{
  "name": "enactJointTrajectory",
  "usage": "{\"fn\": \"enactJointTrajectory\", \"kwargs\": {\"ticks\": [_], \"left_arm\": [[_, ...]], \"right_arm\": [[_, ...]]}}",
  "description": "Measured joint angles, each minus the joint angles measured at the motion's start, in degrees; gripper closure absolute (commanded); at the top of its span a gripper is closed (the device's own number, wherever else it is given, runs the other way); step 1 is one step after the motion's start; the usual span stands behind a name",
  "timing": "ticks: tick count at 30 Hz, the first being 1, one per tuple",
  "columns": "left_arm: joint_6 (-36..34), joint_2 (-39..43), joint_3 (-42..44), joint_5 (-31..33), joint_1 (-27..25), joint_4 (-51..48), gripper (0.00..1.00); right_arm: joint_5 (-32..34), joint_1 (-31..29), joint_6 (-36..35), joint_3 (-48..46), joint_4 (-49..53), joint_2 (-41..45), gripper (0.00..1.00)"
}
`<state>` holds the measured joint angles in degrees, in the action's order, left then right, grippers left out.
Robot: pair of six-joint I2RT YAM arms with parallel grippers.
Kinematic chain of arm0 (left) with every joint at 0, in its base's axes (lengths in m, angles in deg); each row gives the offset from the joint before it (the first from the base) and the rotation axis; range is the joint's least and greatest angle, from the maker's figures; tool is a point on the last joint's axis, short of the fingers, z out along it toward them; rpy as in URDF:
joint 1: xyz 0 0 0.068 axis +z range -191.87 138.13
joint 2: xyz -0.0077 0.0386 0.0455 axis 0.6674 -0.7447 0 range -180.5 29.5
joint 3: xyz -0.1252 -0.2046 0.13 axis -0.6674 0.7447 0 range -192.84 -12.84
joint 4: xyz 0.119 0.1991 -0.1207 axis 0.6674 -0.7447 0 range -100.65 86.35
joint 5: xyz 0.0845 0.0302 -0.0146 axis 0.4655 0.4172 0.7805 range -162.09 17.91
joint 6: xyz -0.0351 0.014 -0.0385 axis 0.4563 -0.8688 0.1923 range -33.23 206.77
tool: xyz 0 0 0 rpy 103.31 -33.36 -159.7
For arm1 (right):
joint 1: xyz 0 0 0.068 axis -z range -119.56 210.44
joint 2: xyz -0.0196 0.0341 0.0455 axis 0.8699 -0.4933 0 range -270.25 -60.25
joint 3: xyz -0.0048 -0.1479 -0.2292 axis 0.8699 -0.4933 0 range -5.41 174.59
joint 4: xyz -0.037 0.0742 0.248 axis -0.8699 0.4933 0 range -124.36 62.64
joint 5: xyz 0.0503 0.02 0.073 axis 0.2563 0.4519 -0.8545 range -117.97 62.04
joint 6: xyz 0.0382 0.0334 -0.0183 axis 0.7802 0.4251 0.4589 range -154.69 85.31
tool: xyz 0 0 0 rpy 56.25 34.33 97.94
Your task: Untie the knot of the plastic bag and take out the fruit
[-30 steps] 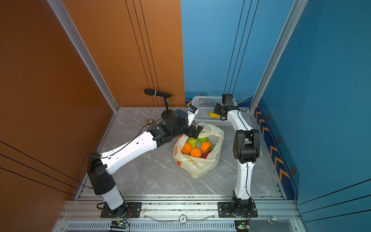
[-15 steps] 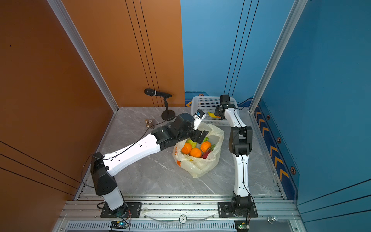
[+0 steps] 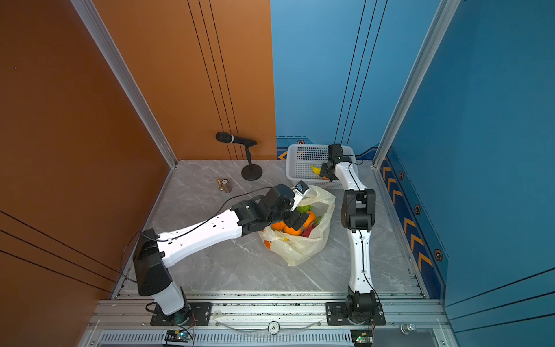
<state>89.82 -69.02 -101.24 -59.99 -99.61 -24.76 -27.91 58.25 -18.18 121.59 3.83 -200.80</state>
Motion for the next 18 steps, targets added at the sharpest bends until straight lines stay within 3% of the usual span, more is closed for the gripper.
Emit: {"fn": "enactJointTrajectory", "kwargs": {"ticks": [4, 11, 14, 18], "left_arm": [[0.81, 0.7, 1.27, 0.07, 0.02, 0.04, 0.02], [3.56, 1.31, 5.68, 0.2, 0.24, 0.26, 0.01], [5.6, 1.49, 7.37, 0.22, 0.66, 0.31, 0.03], [8.87, 1.84, 9.38, 0.33, 1.11, 0.92, 0.08]], "right_arm": [[0.02, 0.02, -0.07, -1.22, 1.6, 4.55, 0.19], [-0.22, 0.02, -0.17, -4.57, 2.8, 17.97, 0.18], [-2.23, 0.2, 0.15, -11.43, 2.29, 26.53, 0.18], [-6.43, 0.33, 3.56, -27.5, -3.32, 41.44, 0.18]]}}
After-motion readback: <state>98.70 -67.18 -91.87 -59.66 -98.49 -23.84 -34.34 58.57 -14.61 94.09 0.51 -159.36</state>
